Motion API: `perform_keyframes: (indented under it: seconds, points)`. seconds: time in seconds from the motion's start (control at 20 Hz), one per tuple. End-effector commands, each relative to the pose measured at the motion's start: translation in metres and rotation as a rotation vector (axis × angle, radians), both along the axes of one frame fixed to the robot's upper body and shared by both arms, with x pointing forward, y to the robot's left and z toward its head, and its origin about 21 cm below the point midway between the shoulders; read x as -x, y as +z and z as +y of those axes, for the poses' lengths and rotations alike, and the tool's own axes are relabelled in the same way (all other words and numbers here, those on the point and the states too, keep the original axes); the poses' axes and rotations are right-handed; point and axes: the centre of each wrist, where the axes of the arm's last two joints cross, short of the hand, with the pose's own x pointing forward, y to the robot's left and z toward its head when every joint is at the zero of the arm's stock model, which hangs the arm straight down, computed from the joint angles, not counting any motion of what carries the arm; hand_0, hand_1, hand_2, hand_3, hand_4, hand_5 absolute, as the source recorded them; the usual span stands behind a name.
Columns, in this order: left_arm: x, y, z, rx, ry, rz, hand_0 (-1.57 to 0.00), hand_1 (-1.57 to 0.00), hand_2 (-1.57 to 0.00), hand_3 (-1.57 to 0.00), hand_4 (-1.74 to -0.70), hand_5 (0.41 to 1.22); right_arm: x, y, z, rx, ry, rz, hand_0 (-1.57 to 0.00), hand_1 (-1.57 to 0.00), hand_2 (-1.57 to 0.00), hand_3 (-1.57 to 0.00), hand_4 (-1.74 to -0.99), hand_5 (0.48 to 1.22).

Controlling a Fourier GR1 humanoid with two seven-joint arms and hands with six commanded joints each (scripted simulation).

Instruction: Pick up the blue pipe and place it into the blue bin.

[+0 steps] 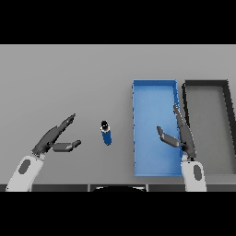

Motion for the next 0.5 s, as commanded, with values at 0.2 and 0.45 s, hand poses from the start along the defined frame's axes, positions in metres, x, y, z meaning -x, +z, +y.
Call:
perform_keyframes:
  seconds: [0.2, 0.45]
  points:
    - [0.007, -0.011, -0.041, -0.036, -0.096, 0.043, 0.0, 0.0, 0.0, 0.0, -1.14, 0.455, 0.002, 0.001, 0.003, -0.006, -0.007, 0.02, 0.0, 0.0, 0.0, 0.0, -1.195, 0.617]
    - [0.003, -0.026, -0.073, 0.013, -0.146, 0.038, 0.0, 0.0, 0.0, 0.0, -1.15, 0.456, 0.0, 0.002, 0.003, -0.025, -0.004, 0.016, 0.0, 0.0, 0.0, 0.0, -1.217, 0.626]
